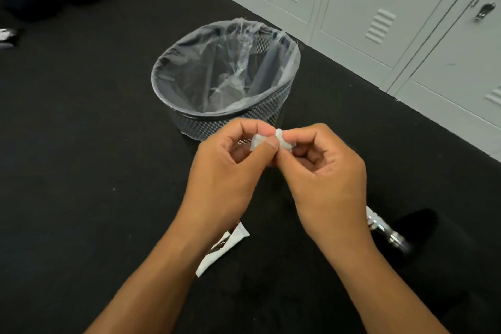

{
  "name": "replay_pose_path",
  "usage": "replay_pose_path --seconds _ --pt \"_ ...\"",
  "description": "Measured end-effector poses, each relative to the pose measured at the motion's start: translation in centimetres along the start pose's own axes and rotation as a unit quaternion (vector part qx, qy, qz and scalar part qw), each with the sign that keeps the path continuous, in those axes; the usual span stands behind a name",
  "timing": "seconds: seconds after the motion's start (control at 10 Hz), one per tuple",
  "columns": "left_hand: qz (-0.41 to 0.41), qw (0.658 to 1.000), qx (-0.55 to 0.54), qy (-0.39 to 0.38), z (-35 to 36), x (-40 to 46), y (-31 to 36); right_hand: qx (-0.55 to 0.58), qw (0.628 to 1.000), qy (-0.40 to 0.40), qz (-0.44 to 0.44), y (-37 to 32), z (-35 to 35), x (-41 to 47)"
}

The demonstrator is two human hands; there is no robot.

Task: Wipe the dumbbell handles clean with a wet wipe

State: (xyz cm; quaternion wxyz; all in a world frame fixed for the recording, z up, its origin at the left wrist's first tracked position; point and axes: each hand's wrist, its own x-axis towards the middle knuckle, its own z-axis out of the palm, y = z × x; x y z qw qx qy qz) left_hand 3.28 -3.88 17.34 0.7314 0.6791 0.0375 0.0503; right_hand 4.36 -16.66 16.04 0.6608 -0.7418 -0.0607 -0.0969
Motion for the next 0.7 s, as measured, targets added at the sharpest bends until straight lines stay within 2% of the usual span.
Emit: replay_pose_path --seconds 0.3,0.4,0.5,0.6,0.7 --pt "0.040 0.997 0.018 0.070 -2.5 4.7 2.1 -0.004 0.999 -0.015 -0.051 -1.7 4.2 5.6" --pt "0.049 0.993 0.057 0.092 -3.1 5.9 2.1 -0.022 0.998 -0.010 -0.063 -1.4 5.1 6.9" --pt "0.082 0.962 0.208 0.158 -3.6 6.6 2.0 -0.062 0.996 0.003 -0.064 -1.0 5.8 8.1" --pt "0.140 0.915 0.303 0.226 -4.2 6.7 2.1 -0.138 0.988 -0.027 -0.067 -0.7 6.0 9.3" --pt "0.143 0.896 0.341 0.246 -4.6 6.6 1.9 -0.255 0.962 -0.024 -0.092 -0.5 5.6 9.6"
